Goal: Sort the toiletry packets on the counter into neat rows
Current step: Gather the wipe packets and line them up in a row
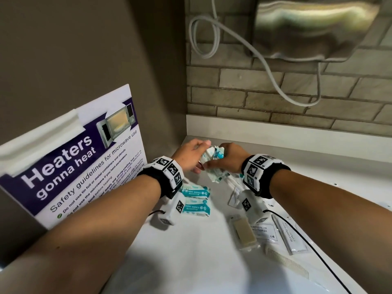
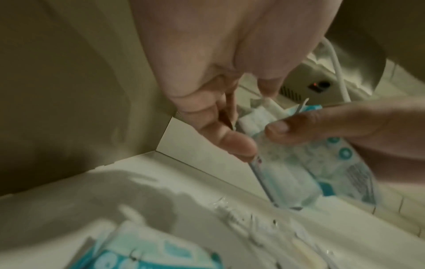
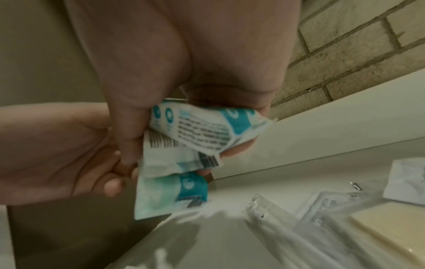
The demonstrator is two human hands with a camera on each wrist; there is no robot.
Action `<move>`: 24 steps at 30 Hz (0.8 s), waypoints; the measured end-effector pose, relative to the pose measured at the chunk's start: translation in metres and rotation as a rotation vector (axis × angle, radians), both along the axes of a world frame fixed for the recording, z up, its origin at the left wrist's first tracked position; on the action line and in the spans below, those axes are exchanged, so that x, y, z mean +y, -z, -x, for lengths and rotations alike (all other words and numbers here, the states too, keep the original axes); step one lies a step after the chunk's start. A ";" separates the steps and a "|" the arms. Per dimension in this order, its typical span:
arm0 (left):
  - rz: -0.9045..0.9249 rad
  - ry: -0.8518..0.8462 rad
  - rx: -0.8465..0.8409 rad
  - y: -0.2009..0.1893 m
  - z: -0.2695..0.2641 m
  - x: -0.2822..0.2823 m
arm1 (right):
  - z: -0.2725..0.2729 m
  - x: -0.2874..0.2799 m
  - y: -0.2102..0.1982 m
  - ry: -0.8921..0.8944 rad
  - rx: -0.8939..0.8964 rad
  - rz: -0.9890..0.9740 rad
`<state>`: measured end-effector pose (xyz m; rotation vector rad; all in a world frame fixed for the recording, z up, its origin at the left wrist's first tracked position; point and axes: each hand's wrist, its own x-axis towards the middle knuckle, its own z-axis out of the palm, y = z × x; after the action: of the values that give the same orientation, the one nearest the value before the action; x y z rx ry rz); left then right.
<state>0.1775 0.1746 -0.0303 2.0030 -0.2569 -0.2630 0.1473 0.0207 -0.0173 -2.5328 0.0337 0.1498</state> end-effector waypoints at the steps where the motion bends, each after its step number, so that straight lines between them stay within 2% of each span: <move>1: 0.040 0.016 0.020 -0.002 -0.002 -0.001 | 0.000 -0.001 -0.002 -0.001 -0.011 -0.002; 6: 0.195 0.010 0.035 0.005 -0.014 0.002 | 0.002 -0.013 -0.007 0.126 -0.074 0.005; 8: 0.222 -0.006 0.027 0.008 -0.018 0.005 | 0.001 -0.017 -0.006 0.211 -0.097 -0.058; 10: 0.182 -0.026 0.010 0.010 -0.022 0.007 | -0.001 -0.022 -0.005 0.280 -0.100 -0.140; 16: -0.003 -0.004 -0.086 0.010 -0.018 0.009 | -0.001 -0.026 -0.003 0.253 -0.064 -0.210; 20: -0.086 0.074 -0.104 0.010 -0.013 0.009 | -0.003 -0.026 -0.010 0.337 -0.126 -0.451; 24: -0.111 0.133 -0.044 0.013 -0.008 0.006 | -0.009 -0.017 -0.016 0.391 -0.112 -0.656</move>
<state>0.1851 0.1808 -0.0433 2.1064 -0.4125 -0.3236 0.1561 0.0032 -0.0015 -1.8340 0.3706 -0.1223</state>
